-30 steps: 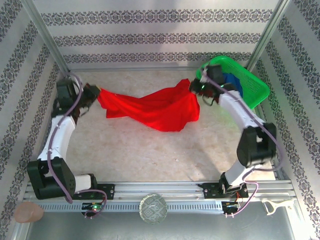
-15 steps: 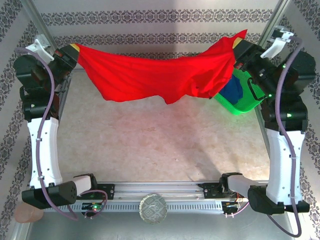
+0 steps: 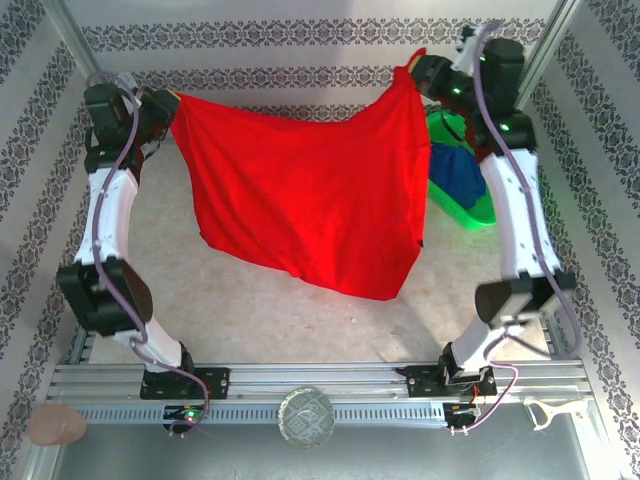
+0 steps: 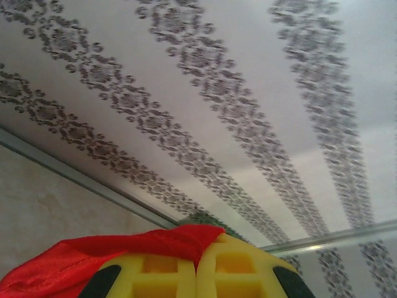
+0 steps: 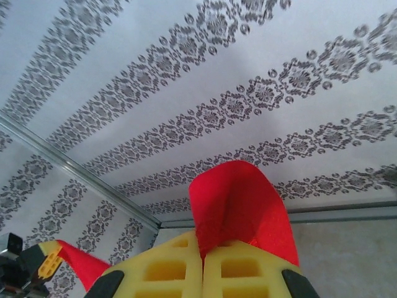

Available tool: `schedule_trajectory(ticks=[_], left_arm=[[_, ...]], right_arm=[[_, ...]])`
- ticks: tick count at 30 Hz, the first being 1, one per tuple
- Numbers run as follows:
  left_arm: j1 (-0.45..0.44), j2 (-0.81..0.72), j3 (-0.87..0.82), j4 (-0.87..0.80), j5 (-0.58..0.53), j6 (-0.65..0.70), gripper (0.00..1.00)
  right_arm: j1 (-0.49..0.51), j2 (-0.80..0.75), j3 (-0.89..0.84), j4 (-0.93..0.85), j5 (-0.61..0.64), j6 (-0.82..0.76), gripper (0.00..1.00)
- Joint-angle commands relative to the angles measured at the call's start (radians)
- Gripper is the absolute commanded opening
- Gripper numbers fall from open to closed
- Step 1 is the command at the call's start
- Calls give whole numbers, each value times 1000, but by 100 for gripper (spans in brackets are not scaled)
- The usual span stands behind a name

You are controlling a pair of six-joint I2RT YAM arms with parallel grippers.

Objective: Fold the inside-out t-shirt

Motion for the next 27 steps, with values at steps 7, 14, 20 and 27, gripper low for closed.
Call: schedule_trajectory(ticks=[7, 14, 20, 27], left_arm=[[11, 263, 734, -104, -6, -51, 0], [-9, 205, 773, -236, 45, 9, 0], [-72, -188, -66, 72, 31, 26, 0], [-265, -441, -798, 196, -53, 119, 0]], right_arm=[[5, 534, 1022, 38, -78, 225, 0], [44, 204, 454, 156, -99, 82, 0], [114, -137, -349, 355, -43, -15, 0], [118, -305, -1194, 700, 65, 46, 0]])
